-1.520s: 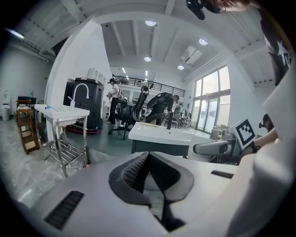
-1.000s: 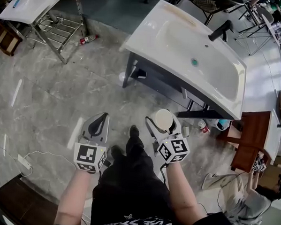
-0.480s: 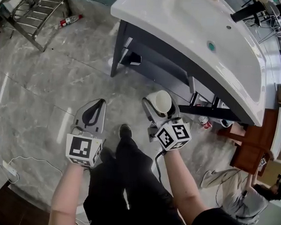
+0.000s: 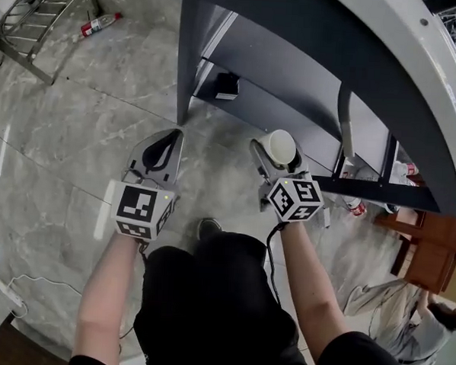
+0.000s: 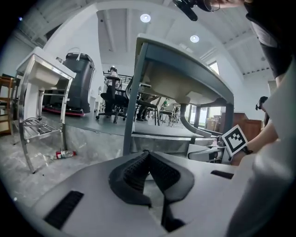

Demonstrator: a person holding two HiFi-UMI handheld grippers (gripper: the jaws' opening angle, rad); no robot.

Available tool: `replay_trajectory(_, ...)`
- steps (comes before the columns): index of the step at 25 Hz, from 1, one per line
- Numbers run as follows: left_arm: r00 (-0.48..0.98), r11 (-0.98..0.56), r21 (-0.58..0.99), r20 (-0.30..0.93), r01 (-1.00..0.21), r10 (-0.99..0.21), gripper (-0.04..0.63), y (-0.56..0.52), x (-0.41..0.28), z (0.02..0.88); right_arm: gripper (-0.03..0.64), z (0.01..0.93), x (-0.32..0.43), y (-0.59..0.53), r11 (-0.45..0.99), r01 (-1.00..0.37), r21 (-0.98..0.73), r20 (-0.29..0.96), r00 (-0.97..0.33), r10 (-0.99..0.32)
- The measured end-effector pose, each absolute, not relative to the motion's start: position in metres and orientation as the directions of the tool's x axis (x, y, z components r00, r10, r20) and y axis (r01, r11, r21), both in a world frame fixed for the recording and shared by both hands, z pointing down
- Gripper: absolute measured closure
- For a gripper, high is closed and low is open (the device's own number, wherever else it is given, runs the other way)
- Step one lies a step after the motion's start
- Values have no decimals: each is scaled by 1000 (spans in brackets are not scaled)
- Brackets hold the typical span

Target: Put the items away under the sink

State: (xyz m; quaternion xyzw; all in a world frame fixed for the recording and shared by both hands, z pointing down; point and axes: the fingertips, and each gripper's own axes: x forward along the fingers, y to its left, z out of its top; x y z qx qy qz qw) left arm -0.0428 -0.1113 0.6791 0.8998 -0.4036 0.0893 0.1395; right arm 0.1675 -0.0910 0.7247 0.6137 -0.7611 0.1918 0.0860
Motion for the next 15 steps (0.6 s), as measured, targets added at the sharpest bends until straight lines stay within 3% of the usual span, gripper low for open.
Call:
replay_trajectory(8,649,-650,78,217,-756,-729,586,-159,-51,740,215,805,205,-148,139,-982,-130,354,-177,-918)
replay_trajectory(15,620,-614,98,192,-783,-761,586,-183,-59,769,215,839,226,-195,127,-991,-31,369,-130,-920)
